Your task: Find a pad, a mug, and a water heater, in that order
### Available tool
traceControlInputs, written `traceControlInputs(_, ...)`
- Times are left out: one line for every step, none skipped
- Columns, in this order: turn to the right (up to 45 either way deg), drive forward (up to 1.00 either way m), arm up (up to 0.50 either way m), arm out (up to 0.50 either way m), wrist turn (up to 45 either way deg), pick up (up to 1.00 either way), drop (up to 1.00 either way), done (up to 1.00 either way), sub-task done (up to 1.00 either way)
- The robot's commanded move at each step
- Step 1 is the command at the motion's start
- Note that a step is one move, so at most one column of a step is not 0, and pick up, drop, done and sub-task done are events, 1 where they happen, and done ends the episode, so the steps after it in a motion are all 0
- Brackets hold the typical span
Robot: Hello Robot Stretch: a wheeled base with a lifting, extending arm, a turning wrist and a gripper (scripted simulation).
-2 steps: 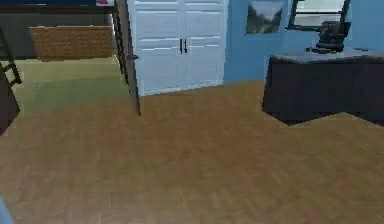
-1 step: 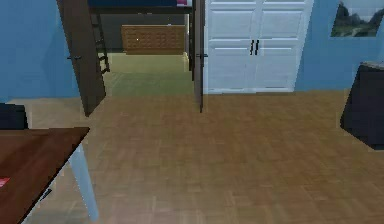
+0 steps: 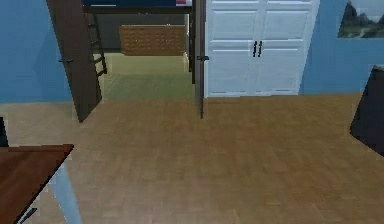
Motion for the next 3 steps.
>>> traceControlInputs(-45.0,0.0,0.0,0.0,0.0,0.0,0.0,0.0,0.0)
traceControlInputs(-15.0,0.0,0.0,0.0,0.0,0.0,0.0,0.0,0.0)
traceControlInputs(0.0,0.0,0.0,0.0,0.0,0.0,0.0,0.0,1.0)
